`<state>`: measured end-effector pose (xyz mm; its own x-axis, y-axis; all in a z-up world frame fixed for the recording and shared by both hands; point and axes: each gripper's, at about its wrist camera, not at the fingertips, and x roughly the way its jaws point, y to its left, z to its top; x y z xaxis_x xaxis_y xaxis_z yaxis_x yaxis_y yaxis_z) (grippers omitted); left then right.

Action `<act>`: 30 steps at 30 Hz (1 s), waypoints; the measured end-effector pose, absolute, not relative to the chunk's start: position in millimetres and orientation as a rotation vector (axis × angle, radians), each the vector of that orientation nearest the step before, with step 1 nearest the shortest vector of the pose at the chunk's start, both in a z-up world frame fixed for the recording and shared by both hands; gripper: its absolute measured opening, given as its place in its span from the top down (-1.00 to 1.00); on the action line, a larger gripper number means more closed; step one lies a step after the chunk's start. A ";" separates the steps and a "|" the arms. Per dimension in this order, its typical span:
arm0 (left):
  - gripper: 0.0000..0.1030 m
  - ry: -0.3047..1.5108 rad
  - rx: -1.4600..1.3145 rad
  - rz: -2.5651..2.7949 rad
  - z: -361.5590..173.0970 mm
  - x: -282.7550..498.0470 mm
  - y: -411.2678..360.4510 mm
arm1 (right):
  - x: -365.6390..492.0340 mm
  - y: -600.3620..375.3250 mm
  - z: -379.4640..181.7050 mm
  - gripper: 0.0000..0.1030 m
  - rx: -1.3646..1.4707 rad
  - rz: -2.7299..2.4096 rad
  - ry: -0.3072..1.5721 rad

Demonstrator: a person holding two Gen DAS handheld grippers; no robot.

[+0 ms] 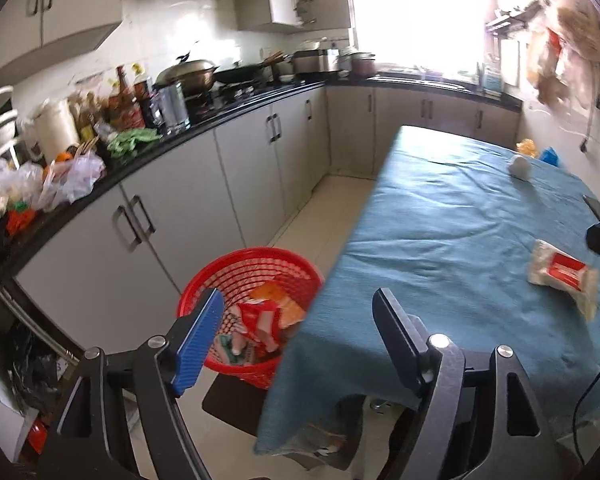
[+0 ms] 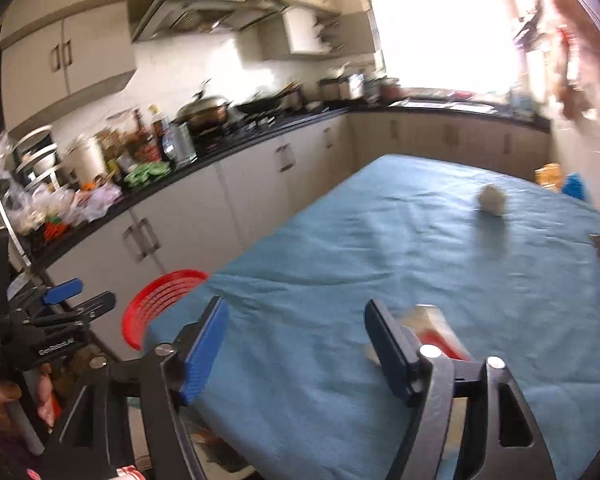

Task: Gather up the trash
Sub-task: 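Move the left tool to the wet-wipe pack while the right tool approaches the white cloth bundle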

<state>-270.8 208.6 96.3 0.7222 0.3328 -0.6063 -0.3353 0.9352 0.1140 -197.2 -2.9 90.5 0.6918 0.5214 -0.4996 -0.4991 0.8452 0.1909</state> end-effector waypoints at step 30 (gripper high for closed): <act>-0.49 1.064 -0.225 -0.340 34.7 -94.7 0.8 | -83.8 -217.2 79.6 -0.71 0.306 0.284 0.747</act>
